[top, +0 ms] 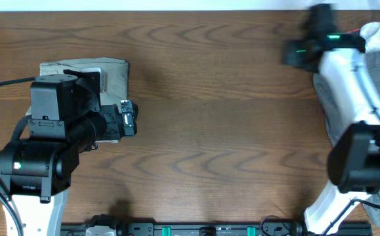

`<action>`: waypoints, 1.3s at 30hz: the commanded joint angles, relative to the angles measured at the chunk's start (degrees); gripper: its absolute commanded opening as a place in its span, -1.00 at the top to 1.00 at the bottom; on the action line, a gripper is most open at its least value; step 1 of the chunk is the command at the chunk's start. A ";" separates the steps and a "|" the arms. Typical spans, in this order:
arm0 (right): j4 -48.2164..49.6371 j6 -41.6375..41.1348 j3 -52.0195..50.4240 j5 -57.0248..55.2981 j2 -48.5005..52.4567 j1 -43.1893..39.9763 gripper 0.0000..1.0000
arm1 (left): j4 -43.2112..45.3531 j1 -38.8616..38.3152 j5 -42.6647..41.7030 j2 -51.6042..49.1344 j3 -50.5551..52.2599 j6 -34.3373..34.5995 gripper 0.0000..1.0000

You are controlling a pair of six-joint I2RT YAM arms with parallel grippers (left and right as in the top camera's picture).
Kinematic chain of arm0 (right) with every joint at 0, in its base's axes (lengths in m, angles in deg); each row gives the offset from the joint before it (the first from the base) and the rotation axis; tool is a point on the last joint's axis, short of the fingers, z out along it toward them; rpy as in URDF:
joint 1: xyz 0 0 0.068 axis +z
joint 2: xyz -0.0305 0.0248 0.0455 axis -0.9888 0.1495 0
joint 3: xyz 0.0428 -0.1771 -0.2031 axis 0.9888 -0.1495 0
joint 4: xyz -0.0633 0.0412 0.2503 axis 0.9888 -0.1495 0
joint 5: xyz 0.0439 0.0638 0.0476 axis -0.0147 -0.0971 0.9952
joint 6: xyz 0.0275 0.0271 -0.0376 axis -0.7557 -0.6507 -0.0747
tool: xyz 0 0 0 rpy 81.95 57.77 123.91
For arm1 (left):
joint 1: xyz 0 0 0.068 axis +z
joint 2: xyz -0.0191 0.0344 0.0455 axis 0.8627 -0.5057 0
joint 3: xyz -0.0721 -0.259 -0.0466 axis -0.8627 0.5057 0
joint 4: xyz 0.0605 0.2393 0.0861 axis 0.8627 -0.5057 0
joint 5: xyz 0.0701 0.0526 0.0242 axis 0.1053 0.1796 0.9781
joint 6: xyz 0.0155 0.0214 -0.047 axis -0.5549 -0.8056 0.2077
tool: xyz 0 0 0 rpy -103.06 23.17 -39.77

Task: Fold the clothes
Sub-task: 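Drag the grey trousers with the right gripper toward the table center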

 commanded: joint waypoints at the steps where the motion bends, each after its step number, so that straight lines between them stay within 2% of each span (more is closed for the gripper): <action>1: -0.50 -0.87 -0.04 -1.53 2.34 -3.67 -0.36 | 0.31 -0.09 0.50 -0.44 -1.05 0.70 -0.96; 8: 1.22 -0.87 -0.04 -1.38 10.10 -5.53 -0.47 | 0.42 -0.09 0.50 -1.53 -1.05 0.72 -0.96; 12: 1.75 -4.92 -0.04 -8.76 13.57 -5.38 -0.47 | 0.22 -0.09 0.48 -1.66 -1.05 0.72 -0.96; 13: 1.79 -5.79 -0.04 -10.21 14.03 -5.42 -0.40 | 0.04 -0.09 0.48 -1.66 -1.05 0.72 -0.96; 14: 1.97 -6.27 -0.04 -10.86 14.32 -5.44 -0.19 | -0.17 -0.09 0.48 -1.66 -1.05 0.72 -0.96; 16: 1.92 -6.23 0.07 -10.23 14.23 -5.42 0.54 | -0.28 -0.09 0.48 -1.66 -1.05 0.72 -0.96; 18: 1.73 -5.55 0.17 -6.62 13.03 -5.29 0.95 | -0.35 -0.09 0.48 -1.66 -1.05 0.72 -0.96; 24: 1.81 4.90 0.20 19.58 4.70 -3.72 0.97 | -0.09 -0.07 0.79 -1.60 -1.05 -0.24 -0.96; 28: 1.81 9.81 0.20 34.51 -0.76 1.07 0.97 | 0.09 -0.07 5.33 -0.13 -1.18 -0.55 -0.96; 35: 0.04 15.30 0.20 38.82 -4.35 15.04 0.97 | 1.33 -0.07 8.72 3.89 -3.54 -0.57 -0.96; 39: -0.33 17.92 0.20 35.41 -7.26 21.38 0.97 | 1.31 -0.07 8.87 5.18 -4.37 -0.57 -0.96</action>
